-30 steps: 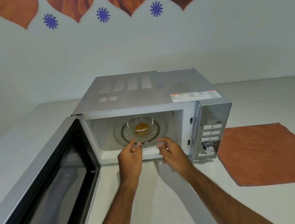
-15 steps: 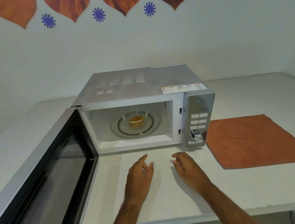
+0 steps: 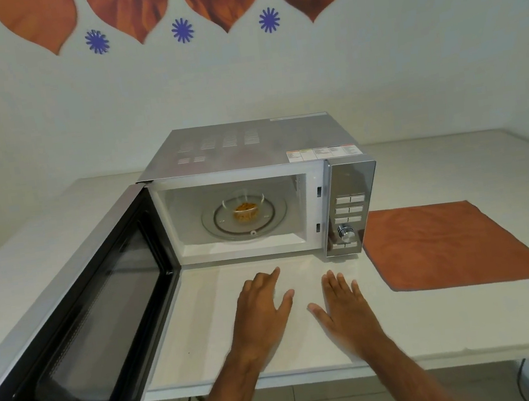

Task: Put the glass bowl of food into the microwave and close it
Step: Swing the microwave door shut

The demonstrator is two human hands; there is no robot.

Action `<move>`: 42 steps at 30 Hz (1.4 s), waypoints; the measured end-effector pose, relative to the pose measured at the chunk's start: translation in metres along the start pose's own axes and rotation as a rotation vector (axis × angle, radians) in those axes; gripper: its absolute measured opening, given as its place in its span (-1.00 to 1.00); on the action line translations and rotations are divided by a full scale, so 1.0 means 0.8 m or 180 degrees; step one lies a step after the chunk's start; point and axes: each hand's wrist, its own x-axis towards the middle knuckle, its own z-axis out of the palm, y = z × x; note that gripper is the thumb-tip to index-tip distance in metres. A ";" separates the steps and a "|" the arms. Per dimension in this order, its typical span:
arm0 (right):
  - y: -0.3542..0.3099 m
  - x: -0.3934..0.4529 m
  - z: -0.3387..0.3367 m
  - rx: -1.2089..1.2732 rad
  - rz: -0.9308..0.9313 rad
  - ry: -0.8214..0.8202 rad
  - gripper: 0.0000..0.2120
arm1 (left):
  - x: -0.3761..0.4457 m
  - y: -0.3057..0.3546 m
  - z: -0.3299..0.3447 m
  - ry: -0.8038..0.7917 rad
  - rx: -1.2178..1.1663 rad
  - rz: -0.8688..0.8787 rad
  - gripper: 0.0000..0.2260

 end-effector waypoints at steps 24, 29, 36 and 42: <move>0.003 -0.006 0.001 -0.0098 -0.0063 0.0120 -0.22 | -0.099 0.168 -0.320 0.1006 -0.0253 0.0905 -0.68; 0.002 -0.005 0.001 -0.0158 -0.0075 0.0095 -0.23 | -0.125 0.126 -0.387 0.1243 -0.0120 0.0477 -0.76; 0.003 -0.003 0.003 -0.0195 -0.0086 0.0134 -0.23 | -0.139 0.009 -0.445 0.1977 -0.1278 0.0173 -0.79; 0.004 -0.003 0.005 -0.0176 -0.0083 0.0152 -0.22 | -0.148 -0.096 -0.421 0.1744 -0.2776 -0.0327 -0.76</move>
